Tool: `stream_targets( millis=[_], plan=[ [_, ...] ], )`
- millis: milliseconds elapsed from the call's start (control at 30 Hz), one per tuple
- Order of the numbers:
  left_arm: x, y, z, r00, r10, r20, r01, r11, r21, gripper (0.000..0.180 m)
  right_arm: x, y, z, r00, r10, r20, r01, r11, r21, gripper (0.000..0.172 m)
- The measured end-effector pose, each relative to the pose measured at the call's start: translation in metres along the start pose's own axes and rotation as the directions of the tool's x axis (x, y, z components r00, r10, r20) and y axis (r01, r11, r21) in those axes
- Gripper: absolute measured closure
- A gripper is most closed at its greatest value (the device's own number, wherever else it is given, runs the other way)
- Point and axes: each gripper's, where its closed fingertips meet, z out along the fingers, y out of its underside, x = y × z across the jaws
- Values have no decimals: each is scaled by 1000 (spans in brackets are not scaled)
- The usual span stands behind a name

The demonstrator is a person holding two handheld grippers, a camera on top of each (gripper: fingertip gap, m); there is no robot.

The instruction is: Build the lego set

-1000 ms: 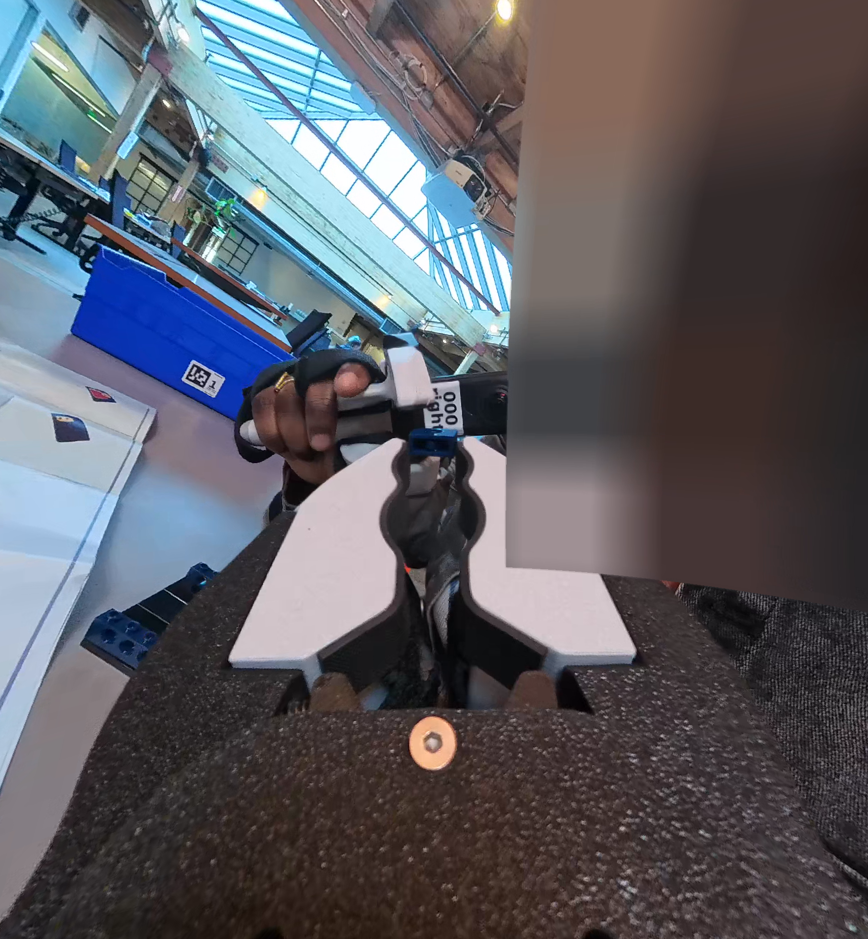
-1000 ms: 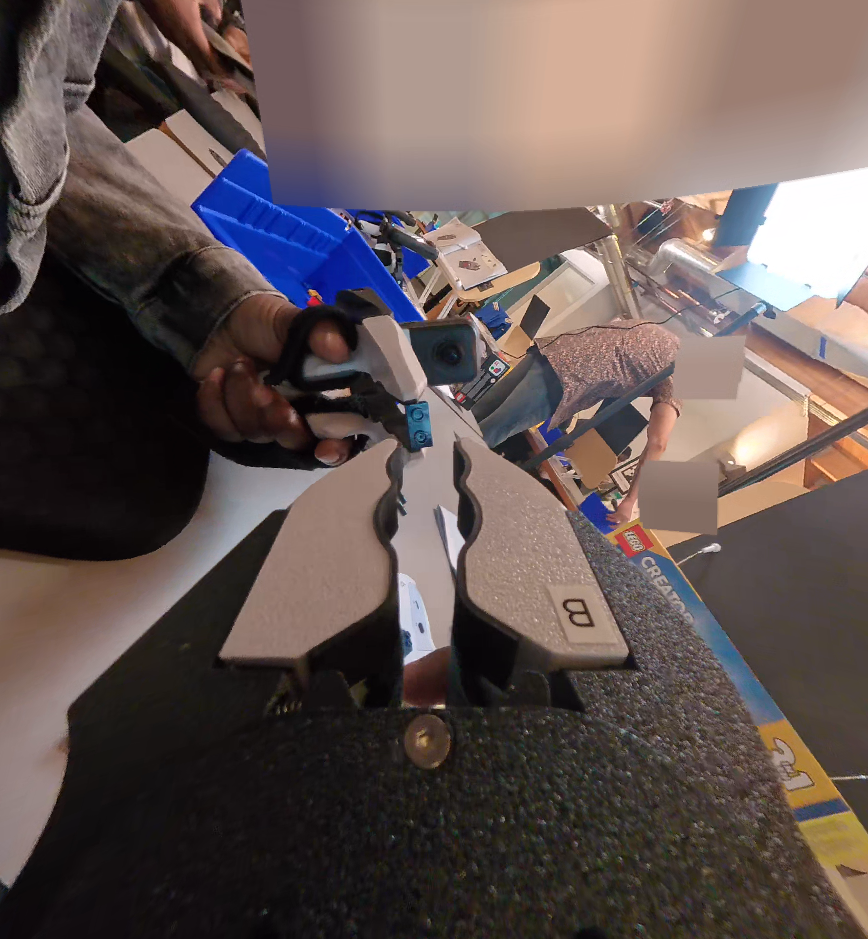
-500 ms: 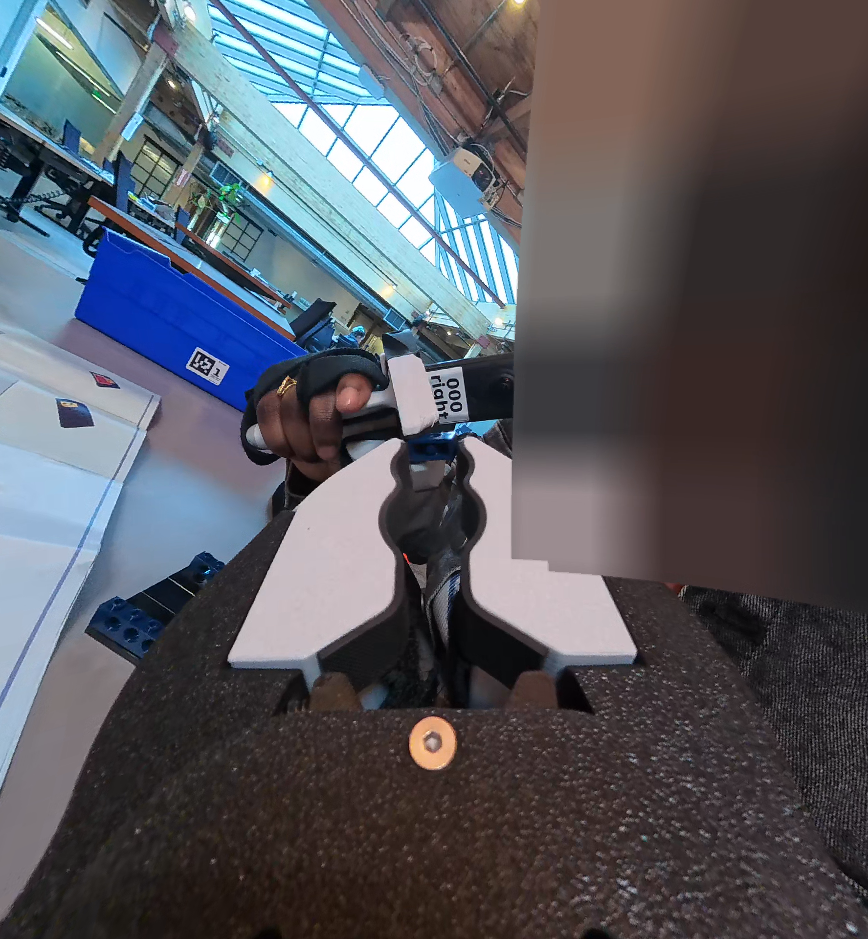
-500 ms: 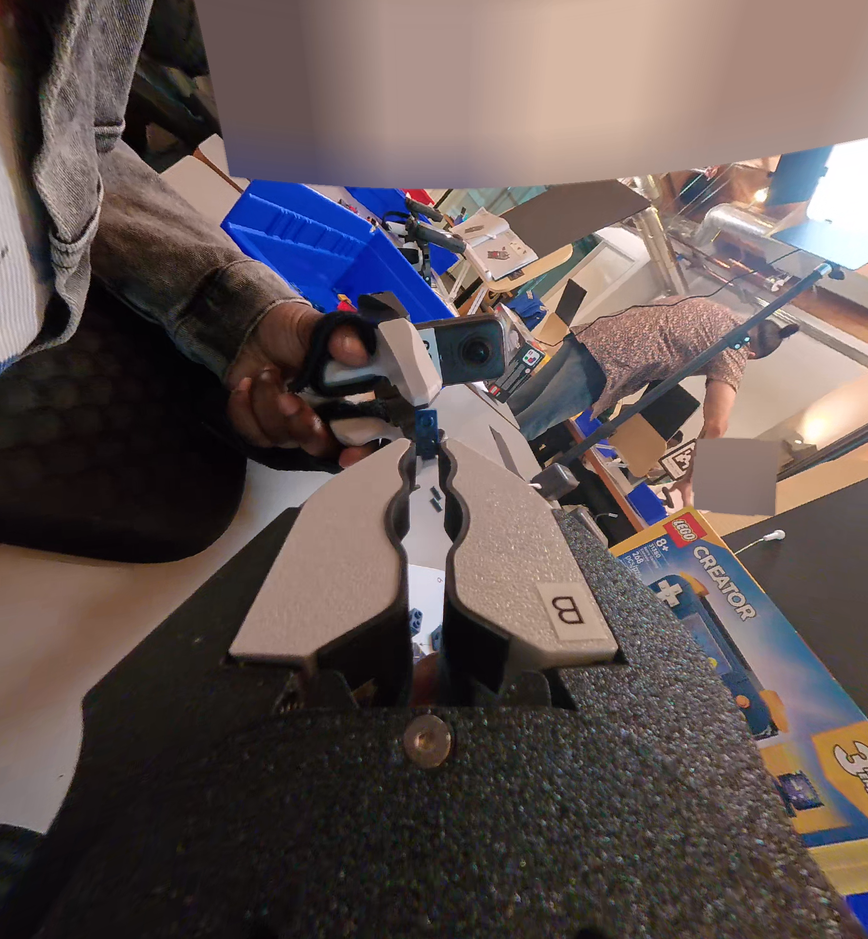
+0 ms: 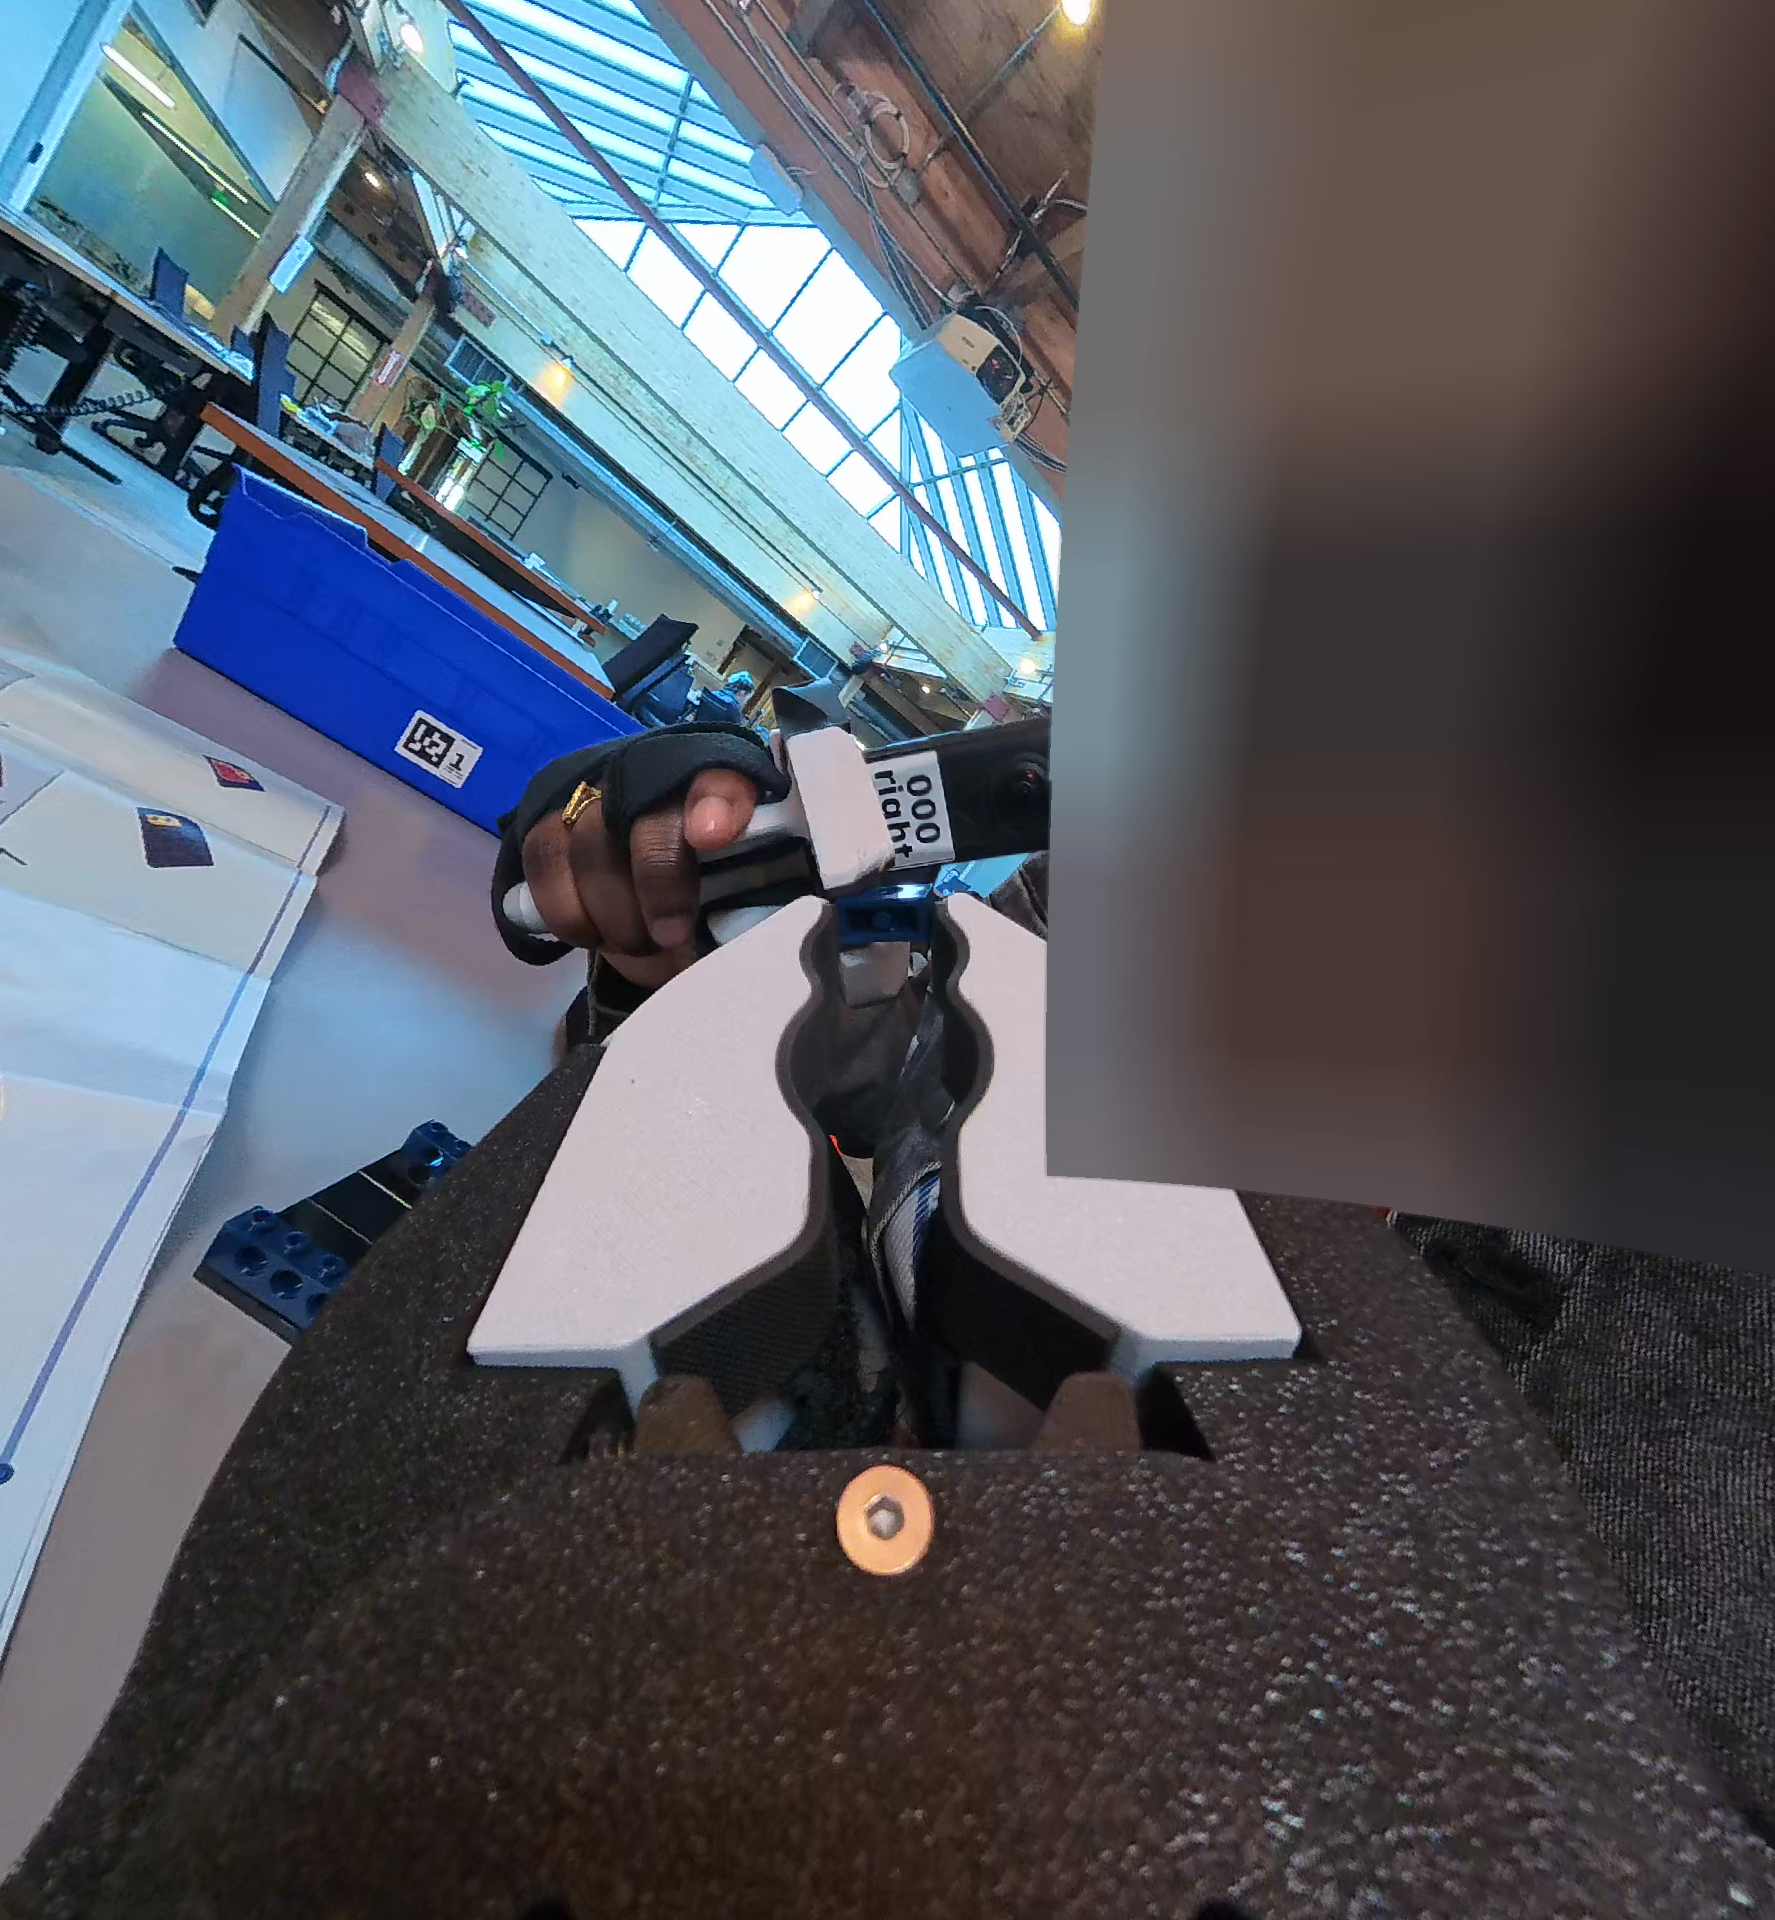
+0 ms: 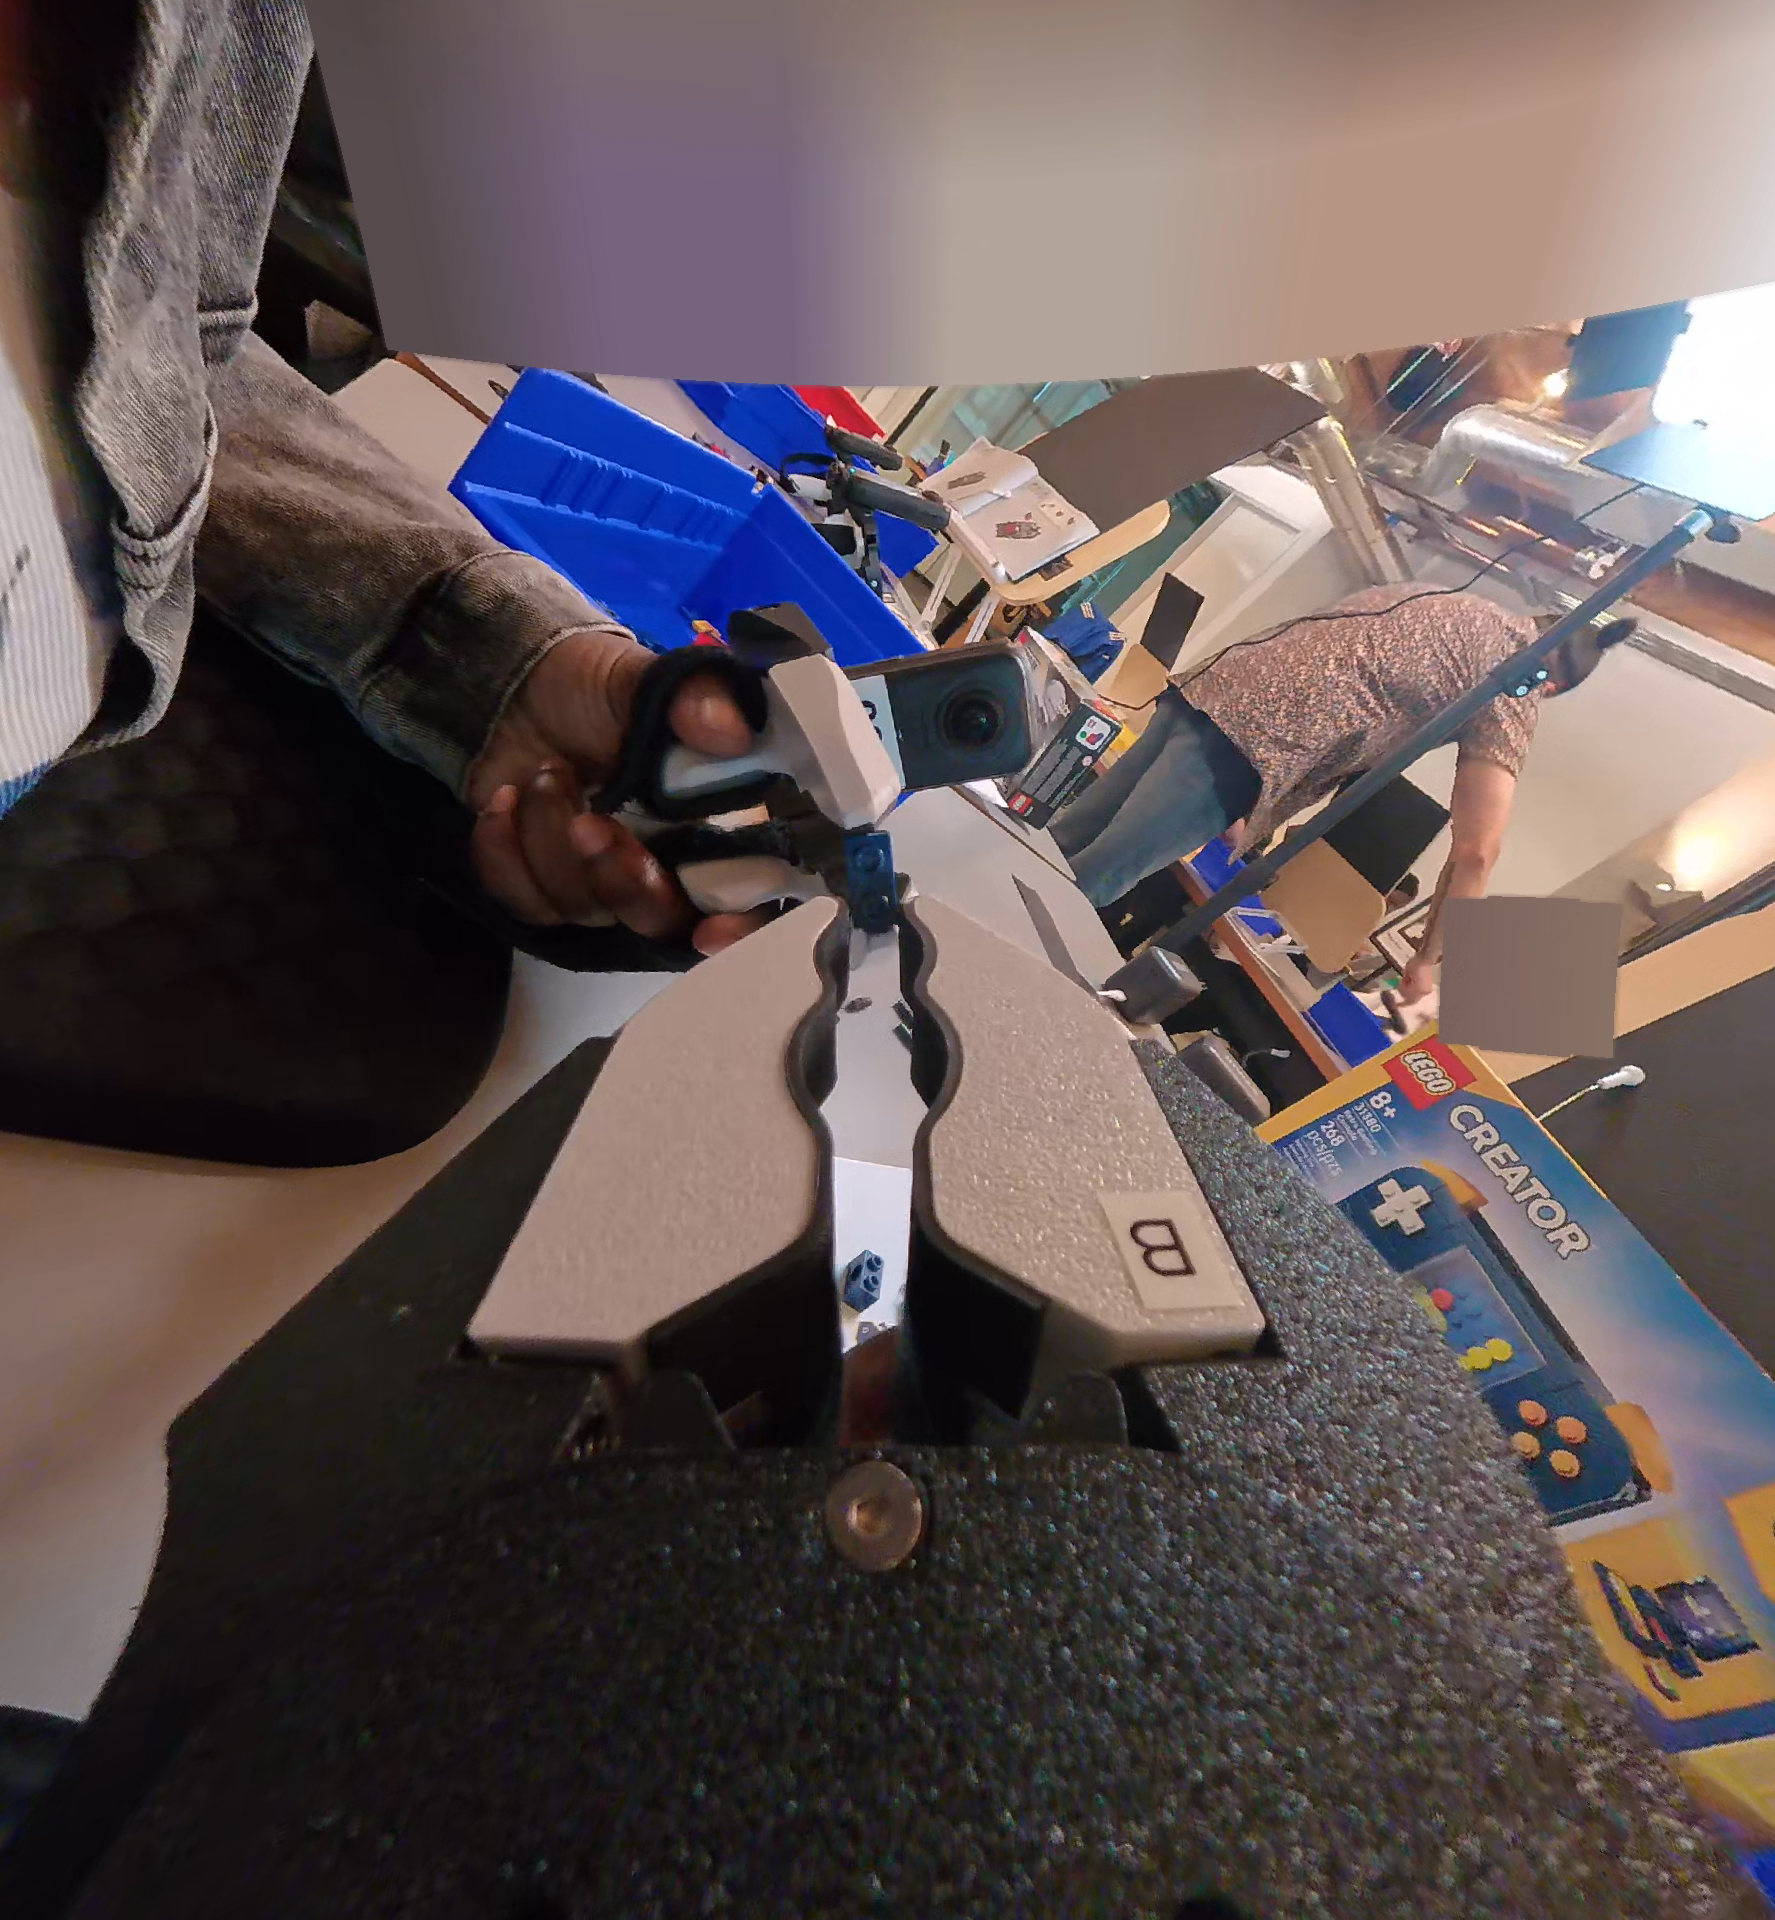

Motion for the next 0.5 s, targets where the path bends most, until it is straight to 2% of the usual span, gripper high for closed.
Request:
stream_targets(
  millis=[500],
  plan=[
    [-4,1,0,1000,-14,19,14,1000,-7,164,-1,1,1,1000,24,6,-24,1000,9,161]
  ],
)
